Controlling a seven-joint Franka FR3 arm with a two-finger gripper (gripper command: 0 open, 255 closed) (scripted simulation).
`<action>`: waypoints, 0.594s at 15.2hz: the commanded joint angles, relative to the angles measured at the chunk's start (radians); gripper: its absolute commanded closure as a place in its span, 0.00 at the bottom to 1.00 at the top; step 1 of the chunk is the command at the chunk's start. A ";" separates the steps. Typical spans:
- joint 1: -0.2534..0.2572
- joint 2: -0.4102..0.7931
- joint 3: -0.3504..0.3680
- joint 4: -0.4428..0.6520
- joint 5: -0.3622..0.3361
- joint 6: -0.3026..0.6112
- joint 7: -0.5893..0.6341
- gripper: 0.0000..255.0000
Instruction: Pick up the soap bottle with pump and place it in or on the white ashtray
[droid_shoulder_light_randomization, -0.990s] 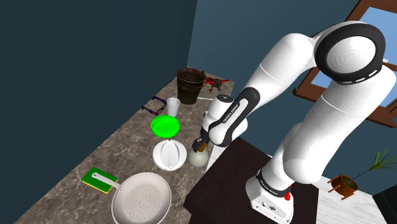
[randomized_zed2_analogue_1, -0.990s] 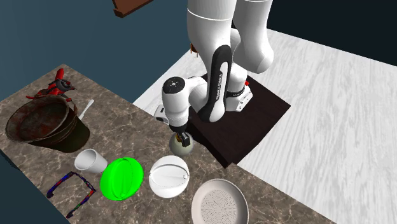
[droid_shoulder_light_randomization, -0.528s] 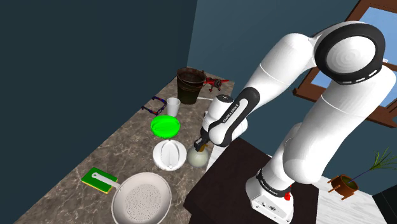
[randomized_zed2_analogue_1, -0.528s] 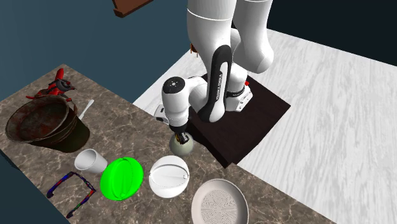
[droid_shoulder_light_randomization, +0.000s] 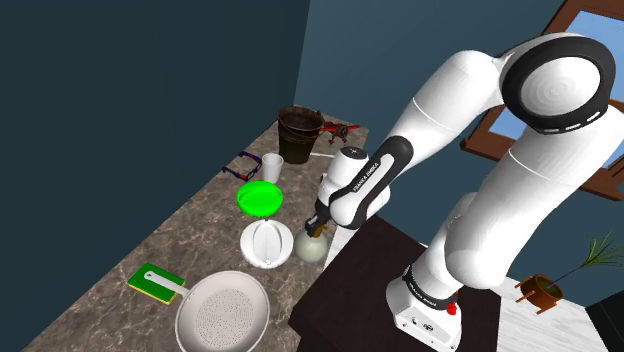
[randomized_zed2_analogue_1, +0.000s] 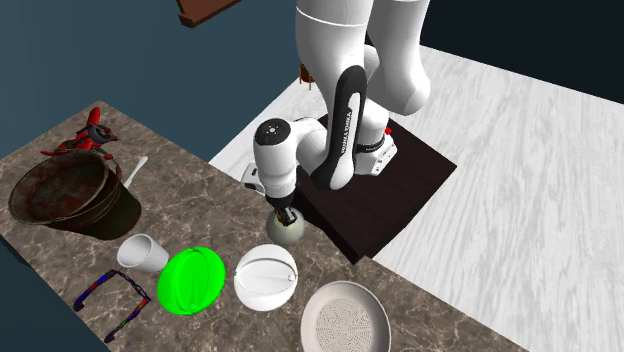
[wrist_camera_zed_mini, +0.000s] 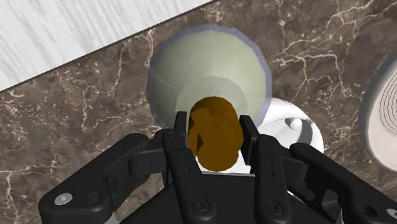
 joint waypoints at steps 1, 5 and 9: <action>0.000 -0.044 -0.011 -0.009 -0.040 -0.035 0.028 1.00; -0.017 -0.135 -0.008 -0.017 -0.091 -0.118 0.067 1.00; -0.030 -0.223 -0.001 -0.019 -0.113 -0.204 0.085 1.00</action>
